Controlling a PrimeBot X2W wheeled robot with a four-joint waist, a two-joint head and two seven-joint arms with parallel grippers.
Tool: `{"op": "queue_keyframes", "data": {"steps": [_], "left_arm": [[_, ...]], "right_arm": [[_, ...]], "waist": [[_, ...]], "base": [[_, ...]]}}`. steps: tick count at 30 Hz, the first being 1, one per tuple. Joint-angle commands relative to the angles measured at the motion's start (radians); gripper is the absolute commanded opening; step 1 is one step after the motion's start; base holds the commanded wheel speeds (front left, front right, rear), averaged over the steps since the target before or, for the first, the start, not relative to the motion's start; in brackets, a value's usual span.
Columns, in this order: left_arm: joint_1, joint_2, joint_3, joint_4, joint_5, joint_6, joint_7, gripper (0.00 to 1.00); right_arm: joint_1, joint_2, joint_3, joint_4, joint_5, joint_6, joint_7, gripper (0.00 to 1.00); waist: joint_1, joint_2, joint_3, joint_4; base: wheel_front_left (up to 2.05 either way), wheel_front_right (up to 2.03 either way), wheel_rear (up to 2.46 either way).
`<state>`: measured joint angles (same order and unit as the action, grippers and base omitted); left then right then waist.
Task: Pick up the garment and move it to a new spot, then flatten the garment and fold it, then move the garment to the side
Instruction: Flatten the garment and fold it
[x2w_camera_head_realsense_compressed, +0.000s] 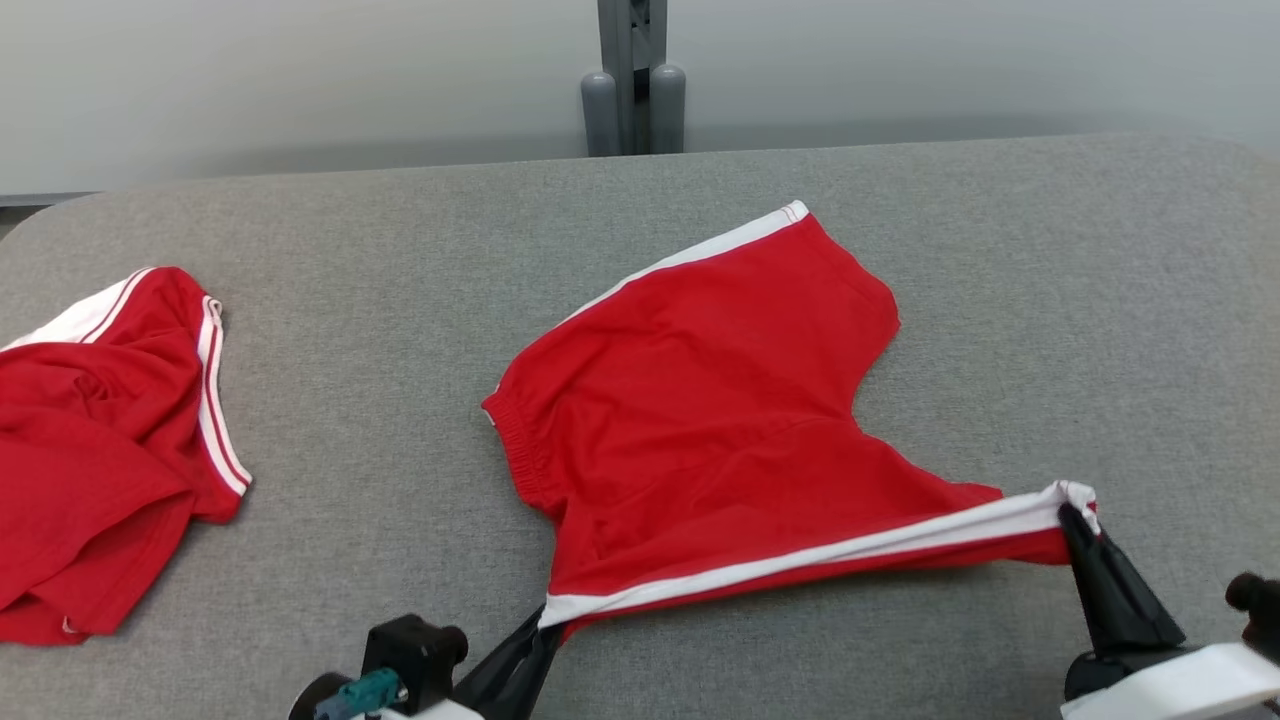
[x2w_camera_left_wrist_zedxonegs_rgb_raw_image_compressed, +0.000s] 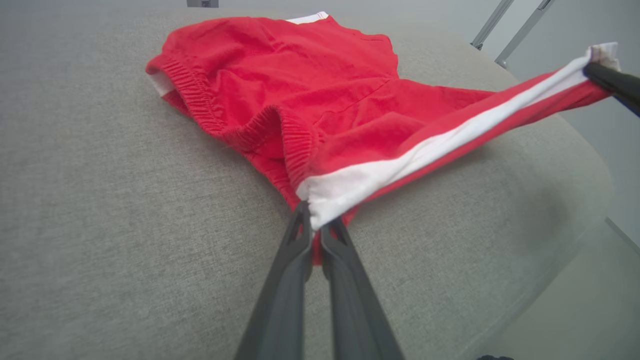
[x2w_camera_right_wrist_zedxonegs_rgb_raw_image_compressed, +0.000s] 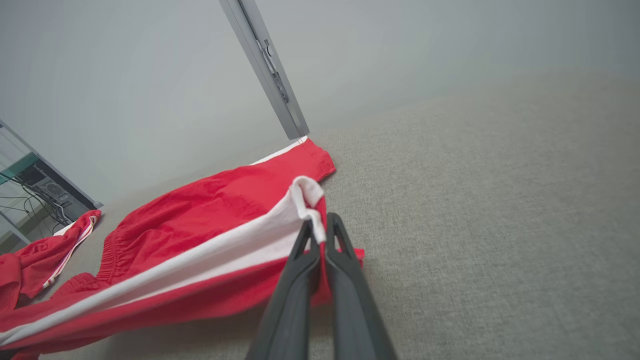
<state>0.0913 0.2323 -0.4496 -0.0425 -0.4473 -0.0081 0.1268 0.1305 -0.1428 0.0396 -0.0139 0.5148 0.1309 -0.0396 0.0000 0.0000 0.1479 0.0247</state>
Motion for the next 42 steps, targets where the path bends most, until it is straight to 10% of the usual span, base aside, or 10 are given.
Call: {"op": "queue_keyframes", "data": {"steps": [1, 13, 38, 39, 40, 41, 42], "left_arm": [[-0.04, 0.008, 0.006, -0.011, -0.01, -0.011, 0.019, 0.0], [-0.253, -0.025, 0.009, 0.018, -0.06, -0.063, 0.082, 0.0], [-0.73, -0.075, -0.054, 0.396, -0.173, -0.123, 0.057, 0.0], [-0.734, -0.076, -0.058, 0.401, -0.177, -0.123, 0.049, 0.01], [-0.74, -0.078, -0.061, 0.405, -0.18, -0.123, 0.04, 0.24], [-0.743, -0.079, -0.063, 0.411, -0.185, -0.123, 0.034, 0.45], [-0.744, -0.08, -0.066, 0.418, -0.189, -0.122, 0.028, 0.78]], "right_arm": [[-0.042, 0.004, -0.026, -0.012, -0.013, 0.0, 0.008, 0.0], [-0.37, -0.027, -0.032, 0.092, -0.05, 0.0, 0.049, 0.0], [-1.13, -0.136, 0.3, 0.861, 0.036, 0.0, 0.002, 0.0], [-1.14, -0.141, 0.318, 0.873, 0.037, 0.0, -0.008, 0.0], [-1.151, -0.142, 0.332, 0.888, 0.044, 0.0, -0.018, 0.0], [-1.157, -0.141, 0.344, 0.9, 0.051, 0.0, -0.028, 0.18], [-1.164, -0.14, 0.356, 0.913, 0.055, 0.0, -0.039, 0.79]], "waist": [[0.0, 0.0, 0.004, 0.013], [0.0, 0.0, 0.122, 0.083], [0.0, 0.0, 0.335, 0.193], [0.0, 0.0, 0.336, 0.194], [0.0, 0.0, 0.336, 0.194], [0.0, 0.0, 0.336, 0.194], [0.0, 0.0, 0.335, 0.194]], "base": [[0.0, 0.0, 0.0], [0.0, 0.0, 0.0], [0.0, 0.0, 0.0], [0.0, 0.0, 0.0], [0.0, 0.0, 0.0], [0.0, 0.0, 0.0], [0.0, 0.0, 0.0]]}}
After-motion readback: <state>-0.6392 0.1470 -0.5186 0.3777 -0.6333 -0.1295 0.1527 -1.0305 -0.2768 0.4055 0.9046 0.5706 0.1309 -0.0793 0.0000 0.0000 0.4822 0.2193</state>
